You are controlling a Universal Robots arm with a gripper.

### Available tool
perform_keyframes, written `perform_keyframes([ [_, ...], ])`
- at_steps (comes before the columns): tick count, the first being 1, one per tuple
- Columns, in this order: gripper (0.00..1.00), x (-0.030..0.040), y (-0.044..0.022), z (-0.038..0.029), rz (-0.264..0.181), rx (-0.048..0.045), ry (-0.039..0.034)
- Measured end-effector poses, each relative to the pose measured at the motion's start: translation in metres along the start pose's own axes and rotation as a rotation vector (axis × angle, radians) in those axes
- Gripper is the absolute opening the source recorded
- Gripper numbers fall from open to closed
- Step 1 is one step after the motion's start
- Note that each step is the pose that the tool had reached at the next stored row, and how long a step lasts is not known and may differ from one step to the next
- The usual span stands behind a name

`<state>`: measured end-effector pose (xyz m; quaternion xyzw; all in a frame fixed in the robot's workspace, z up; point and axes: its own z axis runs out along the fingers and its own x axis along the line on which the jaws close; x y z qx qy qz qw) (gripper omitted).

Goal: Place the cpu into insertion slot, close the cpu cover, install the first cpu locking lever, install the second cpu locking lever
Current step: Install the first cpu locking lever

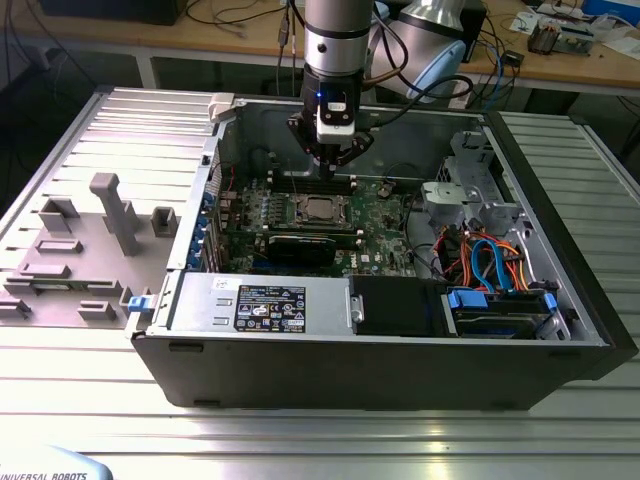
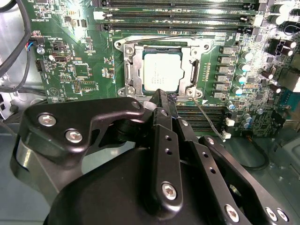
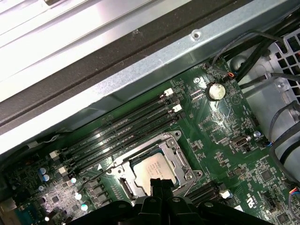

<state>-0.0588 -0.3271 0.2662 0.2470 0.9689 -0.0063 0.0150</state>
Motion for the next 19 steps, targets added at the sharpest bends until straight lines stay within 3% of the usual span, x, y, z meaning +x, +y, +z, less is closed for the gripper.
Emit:
perform_keyframes([
  [4,0.11,0.0002,-0.0001,0.0000,-0.001,0.0000,0.0000],
  [9,0.11,0.0062,-0.0034,-0.0002,-0.016,-0.0008,0.0001],
  [11,0.11,0.0062,-0.0034,-0.0002,-0.060,-0.0025,0.0000],
  [14,0.11,0.0063,-0.0034,-0.0002,-0.169,-0.0061,-0.0005],
  [19,0.11,0.0063,-0.0035,-0.0001,-0.263,-0.0090,-0.0009],
])
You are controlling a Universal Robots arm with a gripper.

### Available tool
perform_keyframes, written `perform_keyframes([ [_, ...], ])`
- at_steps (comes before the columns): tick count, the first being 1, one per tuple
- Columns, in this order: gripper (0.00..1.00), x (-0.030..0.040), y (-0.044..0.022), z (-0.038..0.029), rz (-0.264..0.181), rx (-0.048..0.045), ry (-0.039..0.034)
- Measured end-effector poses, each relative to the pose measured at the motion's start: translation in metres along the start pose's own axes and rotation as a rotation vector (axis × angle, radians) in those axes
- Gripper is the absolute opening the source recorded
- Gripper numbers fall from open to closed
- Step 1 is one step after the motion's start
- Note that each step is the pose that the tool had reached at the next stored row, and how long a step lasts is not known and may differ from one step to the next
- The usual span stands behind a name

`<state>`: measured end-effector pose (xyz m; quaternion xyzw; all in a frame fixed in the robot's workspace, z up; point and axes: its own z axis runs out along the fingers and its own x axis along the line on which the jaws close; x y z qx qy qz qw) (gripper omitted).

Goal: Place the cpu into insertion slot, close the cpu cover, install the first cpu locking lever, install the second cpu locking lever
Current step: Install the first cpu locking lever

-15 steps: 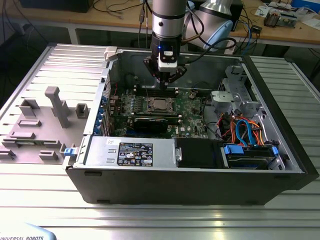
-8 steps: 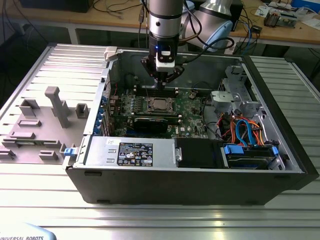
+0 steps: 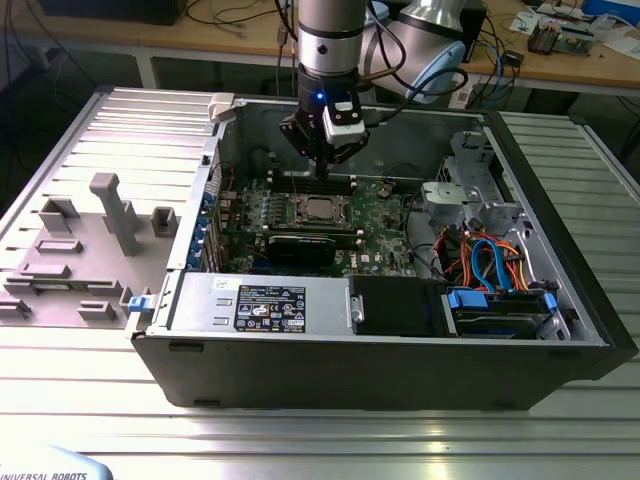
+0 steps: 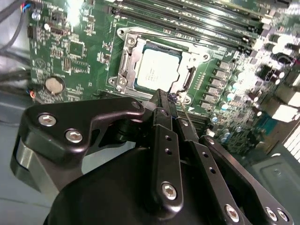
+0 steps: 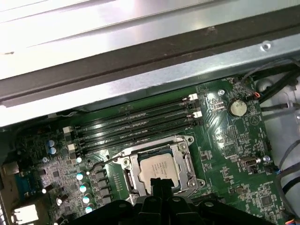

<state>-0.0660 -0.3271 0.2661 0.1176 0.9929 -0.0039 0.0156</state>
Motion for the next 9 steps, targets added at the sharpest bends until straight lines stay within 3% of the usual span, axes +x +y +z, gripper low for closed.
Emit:
perform_keyframes([
  [5,0.11,0.0001,0.0000,0.0001,-0.086,-0.0028,-0.0004],
  [9,0.11,0.0001,0.0000,0.0001,-0.124,-0.0039,-0.0005],
])
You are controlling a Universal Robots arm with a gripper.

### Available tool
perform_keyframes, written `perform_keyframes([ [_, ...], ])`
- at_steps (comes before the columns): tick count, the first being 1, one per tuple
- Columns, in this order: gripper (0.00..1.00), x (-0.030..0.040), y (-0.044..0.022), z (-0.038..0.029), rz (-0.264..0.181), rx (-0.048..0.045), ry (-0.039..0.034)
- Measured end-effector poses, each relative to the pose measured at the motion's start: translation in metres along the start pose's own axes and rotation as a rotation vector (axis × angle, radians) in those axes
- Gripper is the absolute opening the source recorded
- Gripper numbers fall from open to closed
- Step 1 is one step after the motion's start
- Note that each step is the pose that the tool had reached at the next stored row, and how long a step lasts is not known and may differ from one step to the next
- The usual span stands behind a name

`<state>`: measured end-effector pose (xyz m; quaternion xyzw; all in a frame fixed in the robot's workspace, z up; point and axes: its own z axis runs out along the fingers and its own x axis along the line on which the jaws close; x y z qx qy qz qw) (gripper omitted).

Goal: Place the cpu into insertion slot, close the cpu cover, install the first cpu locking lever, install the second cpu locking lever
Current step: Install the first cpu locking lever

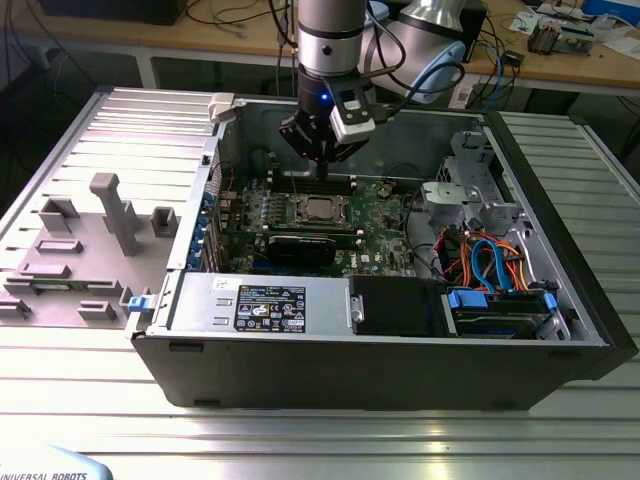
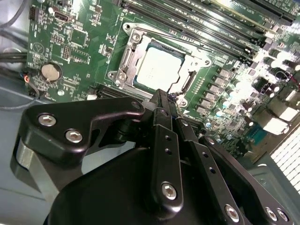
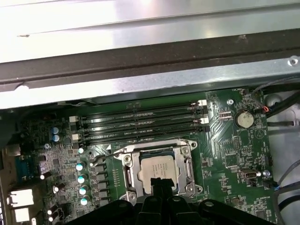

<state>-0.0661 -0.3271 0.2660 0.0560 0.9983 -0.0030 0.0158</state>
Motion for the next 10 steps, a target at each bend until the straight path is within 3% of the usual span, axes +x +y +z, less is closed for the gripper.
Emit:
perform_keyframes([
  [10,0.11,0.0000,0.0000,0.0000,-0.007,-0.0002,0.0000],
])
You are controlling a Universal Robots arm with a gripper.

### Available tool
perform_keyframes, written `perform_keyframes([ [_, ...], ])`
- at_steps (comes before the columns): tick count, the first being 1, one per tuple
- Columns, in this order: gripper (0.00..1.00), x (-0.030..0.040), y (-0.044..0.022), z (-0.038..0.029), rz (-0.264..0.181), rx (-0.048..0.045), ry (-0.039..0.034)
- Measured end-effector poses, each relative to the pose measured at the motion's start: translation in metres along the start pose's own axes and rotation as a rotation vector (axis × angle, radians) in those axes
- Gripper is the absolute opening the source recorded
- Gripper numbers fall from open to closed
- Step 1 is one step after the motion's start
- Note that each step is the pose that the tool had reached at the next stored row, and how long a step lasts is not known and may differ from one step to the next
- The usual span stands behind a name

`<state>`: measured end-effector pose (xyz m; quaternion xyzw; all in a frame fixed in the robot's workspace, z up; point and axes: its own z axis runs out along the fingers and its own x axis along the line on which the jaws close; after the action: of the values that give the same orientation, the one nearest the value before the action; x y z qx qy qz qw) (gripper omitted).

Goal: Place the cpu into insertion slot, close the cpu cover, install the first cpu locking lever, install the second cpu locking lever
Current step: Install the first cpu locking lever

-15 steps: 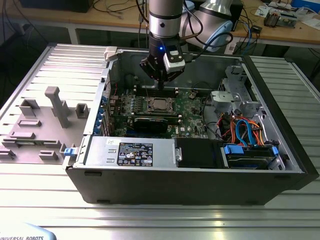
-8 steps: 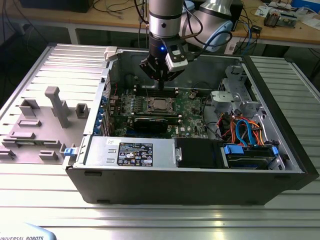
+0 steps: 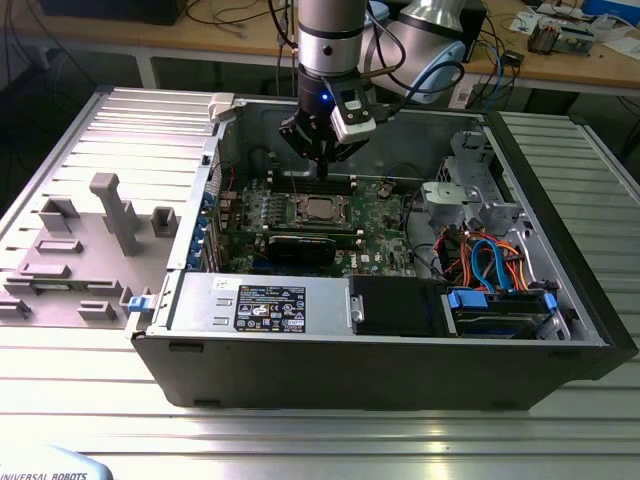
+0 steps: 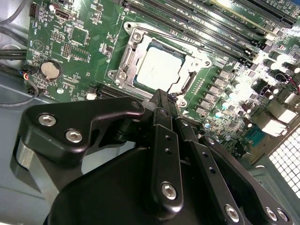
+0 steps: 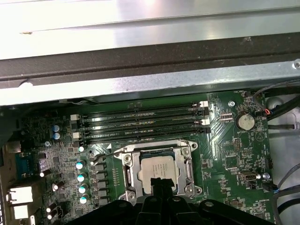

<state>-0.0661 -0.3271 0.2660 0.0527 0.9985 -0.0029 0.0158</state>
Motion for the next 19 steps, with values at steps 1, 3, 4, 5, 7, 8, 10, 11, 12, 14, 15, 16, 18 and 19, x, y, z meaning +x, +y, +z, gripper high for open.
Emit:
perform_keyframes([
  [1,0.11,0.0000,0.0000,0.0000,0.000,-0.0001,0.0000],
  [3,0.11,0.0000,0.0000,0.0000,0.000,-0.0001,0.0000],
  [4,0.11,0.0001,-0.0001,0.0000,-0.001,-0.0001,-0.0001],
  [5,0.11,0.0006,-0.0002,0.0000,-0.001,-0.0001,0.0000],
  [7,0.11,0.0022,-0.0004,-0.0001,-0.002,-0.0001,-0.0001],
  [8,0.11,0.0035,-0.0005,-0.0001,-0.005,-0.0001,0.0000],
  [10,0.11,0.0046,-0.0006,-0.0001,-0.039,-0.0012,-0.0002],
  [11,0.11,0.0047,-0.0006,-0.0001,-0.076,-0.0024,-0.0004],
  [12,0.11,0.0053,-0.0007,-0.0001,-0.098,-0.0032,-0.0005],
  [14,0.11,0.0088,-0.0011,-0.0002,-0.106,-0.0033,-0.0005],
  [15,0.11,0.0107,-0.0013,-0.0002,-0.106,-0.0036,-0.0005],
  [16,0.11,0.0125,-0.0015,-0.0003,-0.107,-0.0038,-0.0005],
  [18,0.11,0.0138,-0.0016,-0.0002,-0.107,-0.0041,-0.0005],
  [19,0.11,0.0138,-0.0016,-0.0003,-0.107,-0.0040,-0.0004],
])
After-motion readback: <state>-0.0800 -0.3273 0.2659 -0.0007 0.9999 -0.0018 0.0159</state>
